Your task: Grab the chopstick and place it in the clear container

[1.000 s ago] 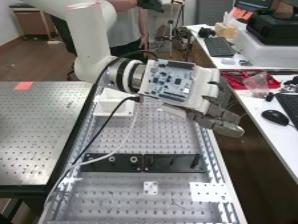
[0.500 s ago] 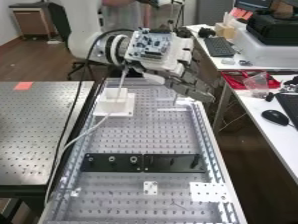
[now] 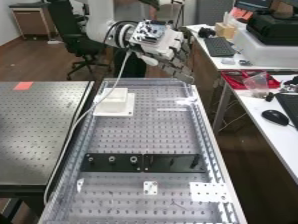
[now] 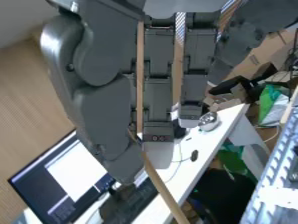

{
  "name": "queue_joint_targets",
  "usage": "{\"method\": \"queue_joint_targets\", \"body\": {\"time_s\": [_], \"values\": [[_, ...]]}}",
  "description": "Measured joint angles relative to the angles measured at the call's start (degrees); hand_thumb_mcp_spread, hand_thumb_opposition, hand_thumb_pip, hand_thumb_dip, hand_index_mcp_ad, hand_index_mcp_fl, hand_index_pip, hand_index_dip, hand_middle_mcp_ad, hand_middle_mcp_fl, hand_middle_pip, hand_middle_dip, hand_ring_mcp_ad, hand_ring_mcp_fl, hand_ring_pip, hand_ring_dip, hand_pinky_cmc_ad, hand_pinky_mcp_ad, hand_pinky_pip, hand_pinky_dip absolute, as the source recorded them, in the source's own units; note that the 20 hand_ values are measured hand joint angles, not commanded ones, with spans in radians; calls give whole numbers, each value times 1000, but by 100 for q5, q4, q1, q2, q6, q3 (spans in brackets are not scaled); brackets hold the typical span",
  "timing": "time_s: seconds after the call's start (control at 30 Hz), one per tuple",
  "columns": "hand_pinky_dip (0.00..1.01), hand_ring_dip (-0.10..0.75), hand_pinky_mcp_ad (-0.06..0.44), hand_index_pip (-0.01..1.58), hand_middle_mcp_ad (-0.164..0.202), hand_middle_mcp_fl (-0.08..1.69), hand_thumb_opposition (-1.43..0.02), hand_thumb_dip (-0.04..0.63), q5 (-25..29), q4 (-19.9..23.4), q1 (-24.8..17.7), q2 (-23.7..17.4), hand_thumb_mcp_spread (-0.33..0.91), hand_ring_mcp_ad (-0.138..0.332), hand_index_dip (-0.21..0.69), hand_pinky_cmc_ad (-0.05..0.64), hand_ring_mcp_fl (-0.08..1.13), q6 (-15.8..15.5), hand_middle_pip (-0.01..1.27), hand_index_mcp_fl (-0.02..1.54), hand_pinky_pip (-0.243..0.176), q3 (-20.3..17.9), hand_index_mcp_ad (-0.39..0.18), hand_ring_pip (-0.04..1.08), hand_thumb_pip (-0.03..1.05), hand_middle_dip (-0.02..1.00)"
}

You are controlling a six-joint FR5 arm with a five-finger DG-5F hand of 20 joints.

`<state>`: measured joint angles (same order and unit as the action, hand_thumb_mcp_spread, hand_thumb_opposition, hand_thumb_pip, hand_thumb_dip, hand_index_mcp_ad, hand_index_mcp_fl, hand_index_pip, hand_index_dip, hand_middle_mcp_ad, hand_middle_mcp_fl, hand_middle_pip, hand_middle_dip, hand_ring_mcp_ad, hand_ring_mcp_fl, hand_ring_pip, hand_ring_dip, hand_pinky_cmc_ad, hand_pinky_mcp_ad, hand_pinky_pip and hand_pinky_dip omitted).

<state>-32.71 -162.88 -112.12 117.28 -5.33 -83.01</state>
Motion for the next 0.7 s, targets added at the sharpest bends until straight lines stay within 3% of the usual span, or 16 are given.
{"method": "queue_joint_targets", "body": {"time_s": [0.47, 0.57, 0.7], "values": [[180, 393, 187, 695, -23, 1239, -1096, 250, 720, -1856, -528, 903, 628, 87, 96, 541, 803, 289, 515, 1145, 82, 1258, -131, 14, 508, 571], [180, 389, 183, 695, -12, 1237, -1096, 250, 786, -2166, -551, 1024, 628, 82, 96, 541, 850, 291, 518, 1152, 82, 1412, -124, 19, 508, 571], [180, 393, 185, 684, -10, 1237, -1096, 250, 869, -2619, -559, 1185, 628, 82, 96, 545, 817, 450, 518, 1157, 82, 1616, -124, 16, 508, 574]]}}
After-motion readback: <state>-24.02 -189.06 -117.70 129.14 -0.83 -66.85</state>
